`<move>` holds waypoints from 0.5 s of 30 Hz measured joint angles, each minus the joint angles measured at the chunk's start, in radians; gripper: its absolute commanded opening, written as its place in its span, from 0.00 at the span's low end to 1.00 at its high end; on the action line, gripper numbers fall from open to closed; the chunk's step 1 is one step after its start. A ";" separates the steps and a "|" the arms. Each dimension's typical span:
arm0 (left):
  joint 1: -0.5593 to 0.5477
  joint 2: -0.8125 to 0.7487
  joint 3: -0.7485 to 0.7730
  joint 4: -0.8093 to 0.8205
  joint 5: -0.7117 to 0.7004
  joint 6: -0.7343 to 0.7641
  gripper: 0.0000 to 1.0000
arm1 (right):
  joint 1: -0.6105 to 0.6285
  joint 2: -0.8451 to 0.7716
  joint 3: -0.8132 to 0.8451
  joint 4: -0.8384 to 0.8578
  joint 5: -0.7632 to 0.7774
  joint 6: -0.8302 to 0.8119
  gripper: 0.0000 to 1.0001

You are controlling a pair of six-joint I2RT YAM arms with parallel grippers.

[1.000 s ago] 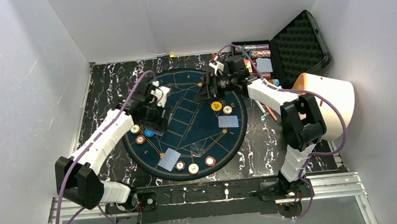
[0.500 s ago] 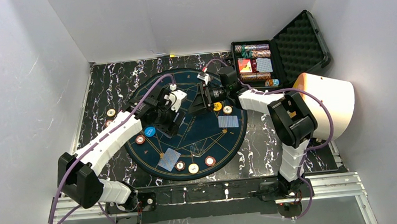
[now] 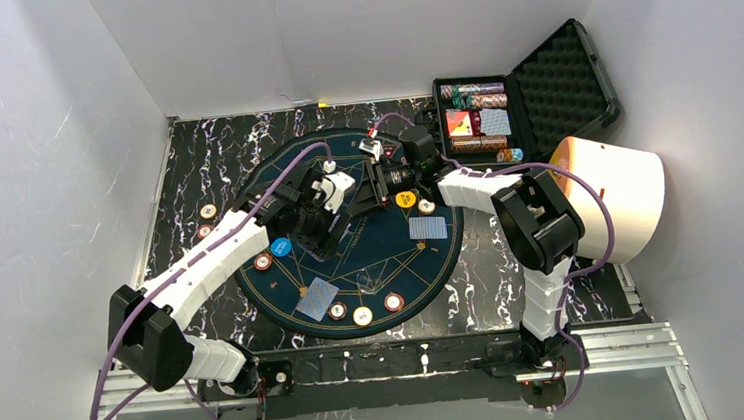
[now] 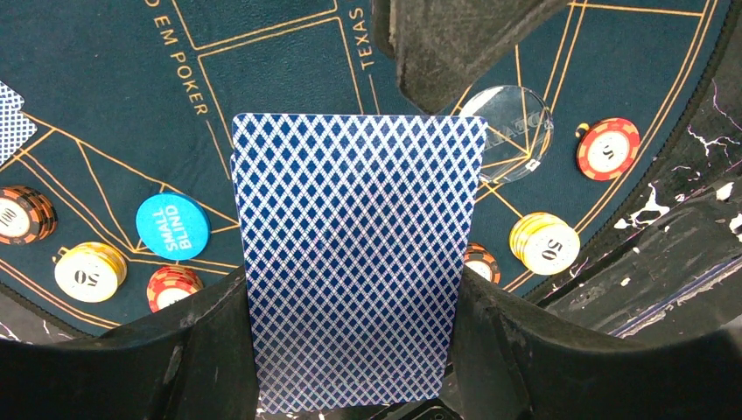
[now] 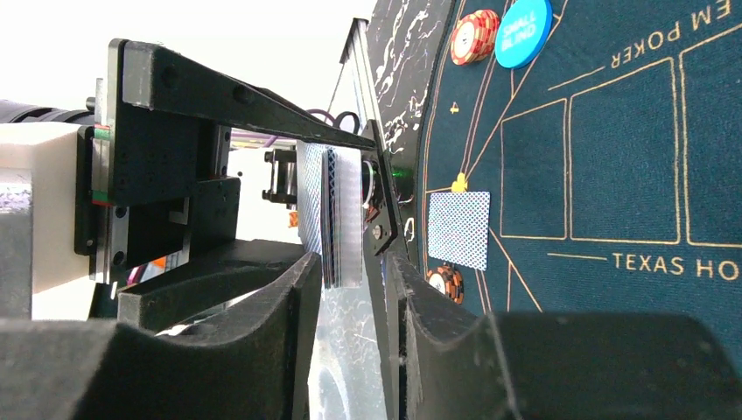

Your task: Distribute texas hold em gaming equipment

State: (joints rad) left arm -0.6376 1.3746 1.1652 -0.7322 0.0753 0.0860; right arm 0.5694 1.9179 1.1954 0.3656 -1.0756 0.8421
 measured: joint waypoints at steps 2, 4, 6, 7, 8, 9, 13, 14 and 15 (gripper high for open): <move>-0.001 0.000 -0.002 0.001 0.000 0.000 0.00 | 0.003 0.000 0.001 0.000 -0.002 0.001 0.37; -0.001 0.000 -0.006 0.003 0.000 0.000 0.00 | 0.006 0.003 0.008 0.000 -0.002 0.002 0.34; -0.002 0.000 -0.009 0.003 0.000 0.000 0.00 | 0.013 0.006 0.017 0.000 -0.002 0.001 0.32; -0.002 0.000 -0.009 0.003 0.000 0.000 0.00 | 0.016 0.008 0.021 -0.002 -0.002 0.001 0.32; -0.002 0.000 -0.009 0.004 0.000 0.000 0.00 | 0.017 0.008 0.022 -0.002 -0.002 0.001 0.31; -0.002 0.000 -0.009 0.005 0.000 0.000 0.00 | 0.023 0.011 0.028 -0.003 -0.004 0.000 0.31; -0.002 0.000 -0.012 0.008 0.000 0.000 0.00 | 0.034 0.015 0.035 -0.004 -0.005 0.000 0.26; -0.002 0.000 -0.012 0.008 0.001 0.000 0.00 | 0.037 0.015 0.035 -0.004 -0.006 0.000 0.25; -0.002 0.000 -0.013 0.008 0.001 0.000 0.00 | 0.039 0.015 0.036 -0.004 -0.006 0.000 0.23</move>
State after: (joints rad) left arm -0.6392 1.3750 1.1526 -0.7246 0.0761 0.0856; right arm 0.6083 1.9331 1.2312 0.3614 -1.0813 0.8417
